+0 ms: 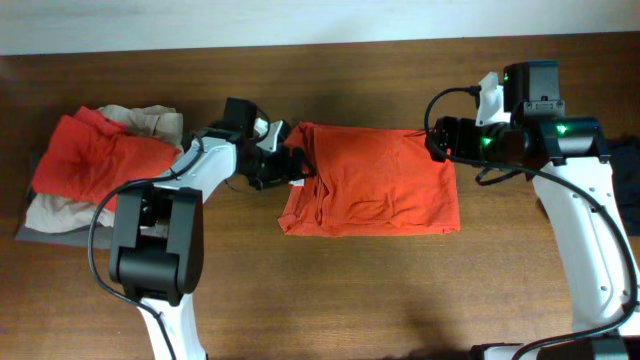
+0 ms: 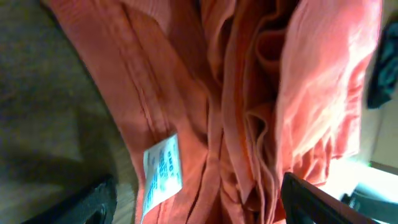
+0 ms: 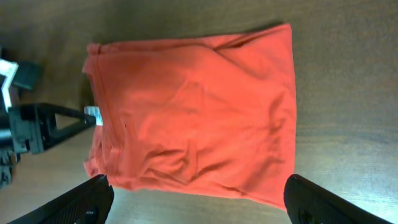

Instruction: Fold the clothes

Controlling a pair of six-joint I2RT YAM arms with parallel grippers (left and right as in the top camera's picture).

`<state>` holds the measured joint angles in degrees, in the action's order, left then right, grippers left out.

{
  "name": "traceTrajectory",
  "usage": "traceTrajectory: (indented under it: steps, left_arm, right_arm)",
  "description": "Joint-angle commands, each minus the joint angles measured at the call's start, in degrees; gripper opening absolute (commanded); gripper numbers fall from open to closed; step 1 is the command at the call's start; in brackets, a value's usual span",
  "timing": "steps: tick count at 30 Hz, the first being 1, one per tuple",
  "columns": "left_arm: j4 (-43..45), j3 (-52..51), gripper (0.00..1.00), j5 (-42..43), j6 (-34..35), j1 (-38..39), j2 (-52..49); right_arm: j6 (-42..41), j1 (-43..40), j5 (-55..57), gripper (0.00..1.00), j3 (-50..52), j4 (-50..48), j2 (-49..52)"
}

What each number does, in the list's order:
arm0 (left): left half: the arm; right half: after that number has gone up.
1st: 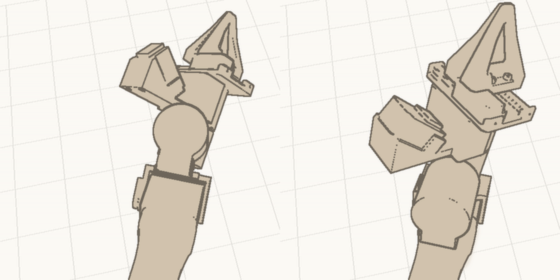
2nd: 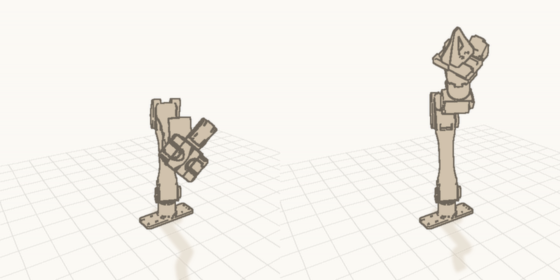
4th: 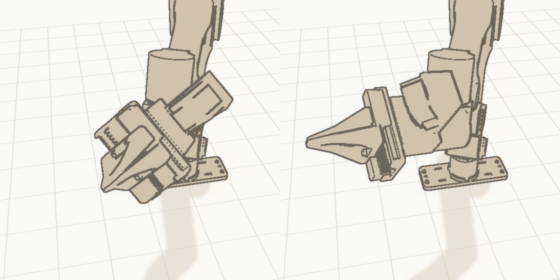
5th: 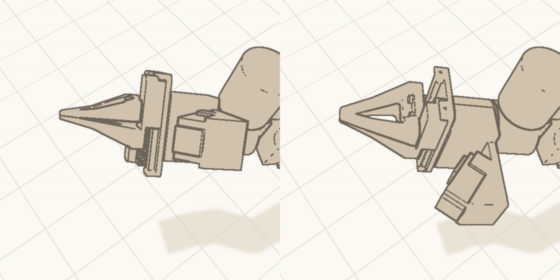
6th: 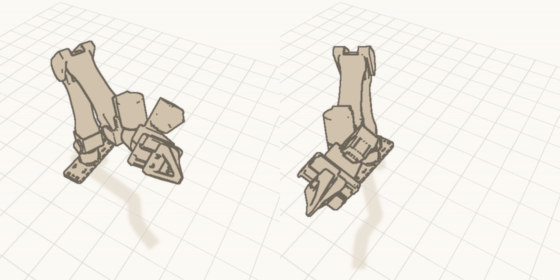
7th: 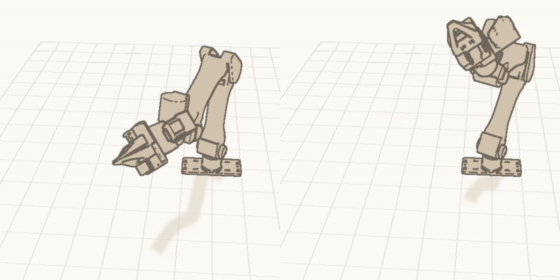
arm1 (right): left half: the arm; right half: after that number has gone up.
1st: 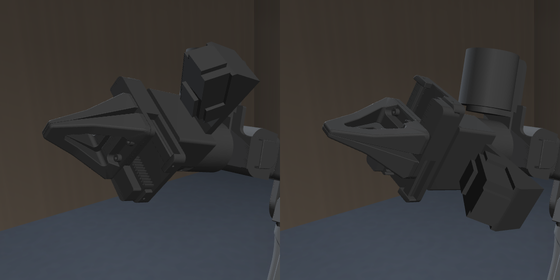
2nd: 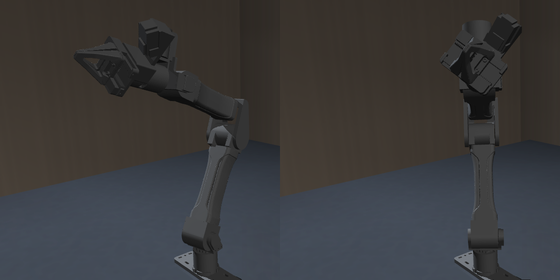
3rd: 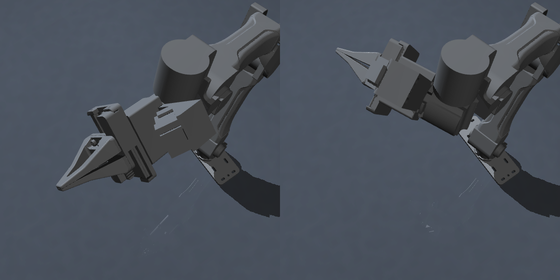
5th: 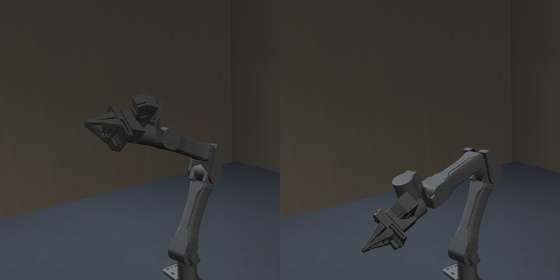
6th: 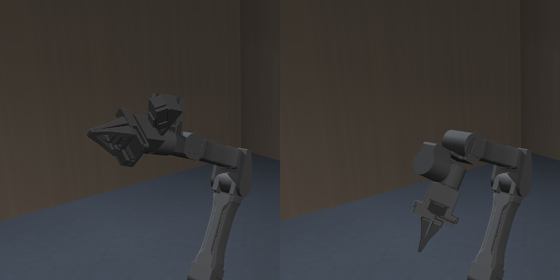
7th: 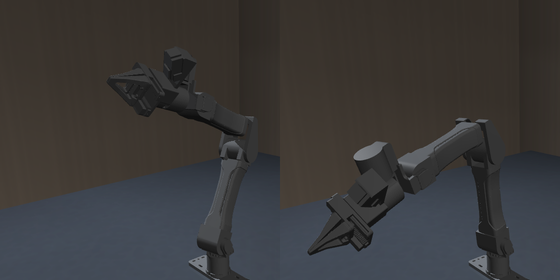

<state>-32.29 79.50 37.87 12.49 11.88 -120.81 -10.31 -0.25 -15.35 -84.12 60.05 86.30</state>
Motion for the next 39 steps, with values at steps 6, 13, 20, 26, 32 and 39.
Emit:
traceTrajectory:
  steps: [6, 13, 20, 26, 32, 39]
  left_arm:
    - [1.0, -0.6, 0.85, 11.3, -2.8, 0.5, -6.9]
    - [1.6, -0.6, 0.85, 14.4, -5.1, 2.6, -7.5]
    - [3.8, -0.6, 0.66, 16.4, -5.9, 3.7, -7.5]
    - [4.7, -0.6, 0.13, 16.4, -5.9, 3.6, -7.5]
    - [3.0, -0.1, 0.01, 16.3, -3.9, 2.6, -6.1]
    - [-17.0, 9.0, 0.01, -5.3, -6.2, -1.5, 0.3]
  right_arm:
    - [1.1, -0.3, 1.0, 0.91, -0.1, 0.2, -0.1]
    - [1.1, -0.3, 1.0, 0.91, -0.1, 0.1, -0.1]
    - [1.1, -0.2, 1.0, 0.9, -0.1, 0.1, -0.1]
    - [1.1, -0.2, 1.0, 0.88, -0.1, 0.2, -0.1]
    - [0.8, -0.3, 8.0, 0.85, -0.1, 0.7, -0.1]
    - [0.9, -0.2, 9.7, 0.85, -0.1, 2.0, -0.1]
